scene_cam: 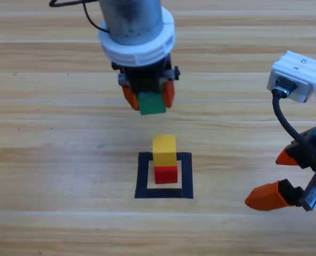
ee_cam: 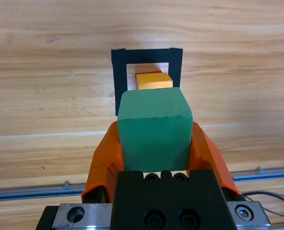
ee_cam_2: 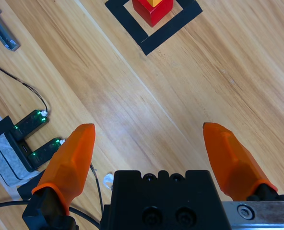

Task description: Stack the blocks in the rectangular block: red at the bottom, yellow in the middle, green on top

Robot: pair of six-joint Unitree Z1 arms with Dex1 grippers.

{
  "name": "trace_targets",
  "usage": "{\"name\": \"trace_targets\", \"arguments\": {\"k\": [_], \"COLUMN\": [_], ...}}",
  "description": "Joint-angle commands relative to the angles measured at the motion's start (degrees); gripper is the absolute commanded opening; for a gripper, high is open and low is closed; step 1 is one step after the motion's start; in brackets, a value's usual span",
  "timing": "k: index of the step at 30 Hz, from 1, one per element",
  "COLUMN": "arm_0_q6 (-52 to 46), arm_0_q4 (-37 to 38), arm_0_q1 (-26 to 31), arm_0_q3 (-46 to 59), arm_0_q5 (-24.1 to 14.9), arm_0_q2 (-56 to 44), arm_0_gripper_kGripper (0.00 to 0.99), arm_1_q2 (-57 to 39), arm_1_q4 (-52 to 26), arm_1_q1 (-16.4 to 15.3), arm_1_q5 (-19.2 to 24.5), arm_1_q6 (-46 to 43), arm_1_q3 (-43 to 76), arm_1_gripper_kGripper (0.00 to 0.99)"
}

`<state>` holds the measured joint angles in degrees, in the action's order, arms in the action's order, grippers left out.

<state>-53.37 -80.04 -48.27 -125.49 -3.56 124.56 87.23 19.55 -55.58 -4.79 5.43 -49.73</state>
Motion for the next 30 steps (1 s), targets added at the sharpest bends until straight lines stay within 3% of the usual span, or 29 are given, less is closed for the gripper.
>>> {"name": "trace_targets", "arguments": {"k": [1, 30], "arm_0_q6": [-0.4, 2.2], "arm_0_q4": [-0.5, -0.4], "arm_0_q1": [-4.1, -3.3], "arm_0_q3": [0.6, -1.0], "arm_0_q5": [-0.9, -1.0], "arm_0_q2": [4.9, 9.2], "arm_0_gripper_kGripper": [0.0, 0.0], "arm_1_q2": [0.1, 0.2], "arm_1_q4": [0.8, 0.8], "arm_1_q1": [1.4, 1.4], "arm_1_q5": [-1.2, -1.5], "arm_1_q6": [-0.9, -0.9], "arm_1_q3": [0.3, 0.3], "arm_1_gripper_kGripper": [0.99, 0.99]}}
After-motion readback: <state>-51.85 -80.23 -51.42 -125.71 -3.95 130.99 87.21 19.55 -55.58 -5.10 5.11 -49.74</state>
